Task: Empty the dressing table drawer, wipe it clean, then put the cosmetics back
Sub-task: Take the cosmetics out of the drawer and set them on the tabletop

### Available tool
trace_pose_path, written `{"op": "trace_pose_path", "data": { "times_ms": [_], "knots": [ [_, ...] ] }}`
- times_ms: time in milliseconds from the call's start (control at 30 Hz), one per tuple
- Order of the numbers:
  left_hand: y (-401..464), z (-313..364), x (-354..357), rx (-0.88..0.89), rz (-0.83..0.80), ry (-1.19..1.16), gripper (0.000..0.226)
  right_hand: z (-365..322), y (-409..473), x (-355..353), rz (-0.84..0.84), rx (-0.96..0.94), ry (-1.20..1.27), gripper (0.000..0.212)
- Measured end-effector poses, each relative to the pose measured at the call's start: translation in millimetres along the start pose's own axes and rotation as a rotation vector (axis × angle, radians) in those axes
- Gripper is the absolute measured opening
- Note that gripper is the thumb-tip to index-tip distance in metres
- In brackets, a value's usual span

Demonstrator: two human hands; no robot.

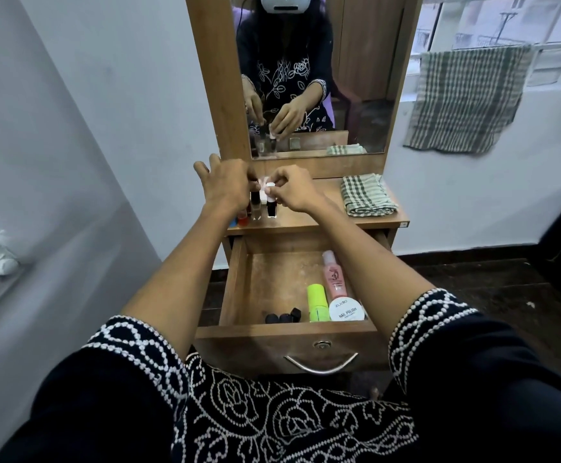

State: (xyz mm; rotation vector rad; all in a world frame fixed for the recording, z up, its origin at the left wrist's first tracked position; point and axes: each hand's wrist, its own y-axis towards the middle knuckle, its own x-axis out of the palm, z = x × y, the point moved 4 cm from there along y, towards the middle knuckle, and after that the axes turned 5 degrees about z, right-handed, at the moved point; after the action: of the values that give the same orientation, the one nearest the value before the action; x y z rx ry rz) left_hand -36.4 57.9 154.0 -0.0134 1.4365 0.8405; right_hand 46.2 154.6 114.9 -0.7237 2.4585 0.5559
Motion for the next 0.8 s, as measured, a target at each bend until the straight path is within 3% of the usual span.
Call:
{"op": "trace_pose_path", "data": {
  "times_ms": [800],
  "knots": [
    [0,-12,16,-0.016,0.030,0.069,0.016,10,4,22,-0.033,-0.067,-0.044,0.030]
  ]
}}
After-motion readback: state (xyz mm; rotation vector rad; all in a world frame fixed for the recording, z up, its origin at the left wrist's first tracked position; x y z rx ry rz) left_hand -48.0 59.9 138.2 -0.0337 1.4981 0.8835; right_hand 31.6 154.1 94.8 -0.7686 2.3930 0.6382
